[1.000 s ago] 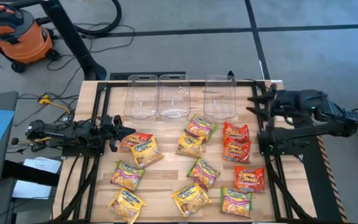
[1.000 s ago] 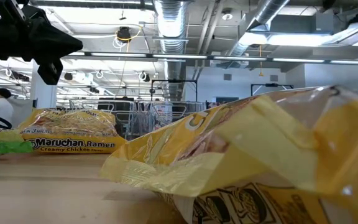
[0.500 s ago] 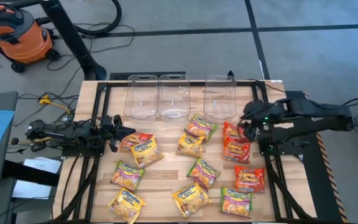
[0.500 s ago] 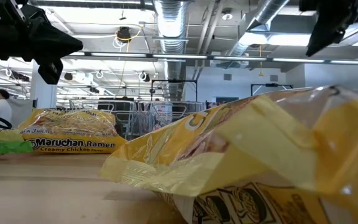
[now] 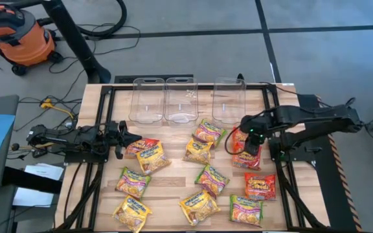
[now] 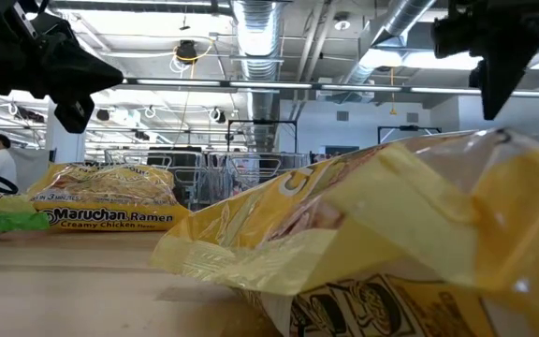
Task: Sort Maruchan noodles
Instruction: Put the orange noodle pack into the right transparent bin
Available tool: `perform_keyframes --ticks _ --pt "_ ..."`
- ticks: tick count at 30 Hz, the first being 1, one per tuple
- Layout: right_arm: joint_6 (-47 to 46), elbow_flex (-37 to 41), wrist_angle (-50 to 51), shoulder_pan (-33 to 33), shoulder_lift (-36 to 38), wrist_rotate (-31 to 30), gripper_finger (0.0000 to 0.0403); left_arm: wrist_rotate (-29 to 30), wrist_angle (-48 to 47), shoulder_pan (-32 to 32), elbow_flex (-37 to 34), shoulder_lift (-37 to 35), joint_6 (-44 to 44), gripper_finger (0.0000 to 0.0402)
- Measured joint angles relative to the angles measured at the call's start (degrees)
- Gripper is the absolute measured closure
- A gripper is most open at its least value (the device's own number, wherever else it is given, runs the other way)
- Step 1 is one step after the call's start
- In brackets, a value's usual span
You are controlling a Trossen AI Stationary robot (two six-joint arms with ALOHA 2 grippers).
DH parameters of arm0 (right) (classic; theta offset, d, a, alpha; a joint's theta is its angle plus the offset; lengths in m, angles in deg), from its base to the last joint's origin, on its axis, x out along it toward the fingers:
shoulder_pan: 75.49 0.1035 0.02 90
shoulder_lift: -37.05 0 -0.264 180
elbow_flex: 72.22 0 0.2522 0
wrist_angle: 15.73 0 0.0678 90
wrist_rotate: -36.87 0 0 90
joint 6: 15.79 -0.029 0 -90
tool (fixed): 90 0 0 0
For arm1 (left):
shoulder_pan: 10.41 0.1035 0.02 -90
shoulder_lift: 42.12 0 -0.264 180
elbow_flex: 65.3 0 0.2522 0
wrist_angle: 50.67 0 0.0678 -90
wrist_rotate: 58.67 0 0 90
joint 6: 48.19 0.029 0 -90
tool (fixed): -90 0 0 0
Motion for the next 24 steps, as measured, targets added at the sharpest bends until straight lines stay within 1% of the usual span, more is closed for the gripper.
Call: perform_keyframes --ticks 3,6,19,24 --pt "0.0 0.0 1.8 0.0 -2.4 2.4 0.0187 0.0 0.0 0.0 0.0 0.0 0.0 0.0395" --pt "0.5 0.0 2.9 0.0 -4.3 3.2 0.0187 0.0 0.0 0.0 0.0 0.0 0.0 0.0395" --pt "5.0 0.0 4.3 0.0 -12.5 3.2 0.0187 0.0 0.0 0.0 0.0 0.0 0.0 0.0395" --pt "5.4 0.0 4.3 0.0 -15.5 3.2 0.0187 0.0 0.0 0.0 0.0 0.0 0.0 0.0395"
